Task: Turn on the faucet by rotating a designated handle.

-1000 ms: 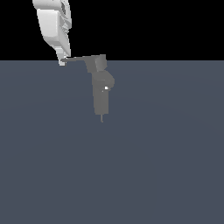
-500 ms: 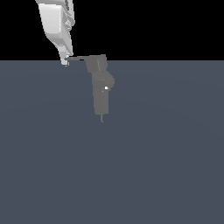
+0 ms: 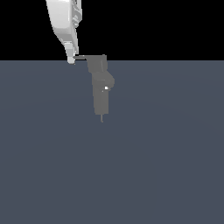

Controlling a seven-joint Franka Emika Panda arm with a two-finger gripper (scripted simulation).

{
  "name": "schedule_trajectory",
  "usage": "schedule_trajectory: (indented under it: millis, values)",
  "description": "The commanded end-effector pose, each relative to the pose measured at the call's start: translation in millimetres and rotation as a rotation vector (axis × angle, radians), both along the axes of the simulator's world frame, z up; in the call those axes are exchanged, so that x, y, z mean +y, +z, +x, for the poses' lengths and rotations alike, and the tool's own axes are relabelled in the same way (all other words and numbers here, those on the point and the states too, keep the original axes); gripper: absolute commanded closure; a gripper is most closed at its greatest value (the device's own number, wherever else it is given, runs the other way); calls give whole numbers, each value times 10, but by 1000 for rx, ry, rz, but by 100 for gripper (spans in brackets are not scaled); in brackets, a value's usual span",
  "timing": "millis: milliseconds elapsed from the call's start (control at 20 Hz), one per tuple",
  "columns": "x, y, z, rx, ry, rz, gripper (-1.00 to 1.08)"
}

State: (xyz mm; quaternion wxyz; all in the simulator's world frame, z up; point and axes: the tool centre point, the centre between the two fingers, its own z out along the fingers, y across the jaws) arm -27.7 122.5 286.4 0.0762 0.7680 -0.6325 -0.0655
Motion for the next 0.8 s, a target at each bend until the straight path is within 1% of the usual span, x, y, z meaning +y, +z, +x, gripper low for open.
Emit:
schedule_trajectory:
  millis: [0, 400, 450, 500, 750]
  values:
    - [-137, 49, -55, -2, -10, -2, 108]
    - [-384, 111, -250, -4, -9, -1, 108]
    - [-384, 111, -250, -4, -9, -1, 108]
    - [-276, 61, -253, 4, 5, -2, 108]
    - [-636, 78, -201, 2, 1, -2, 108]
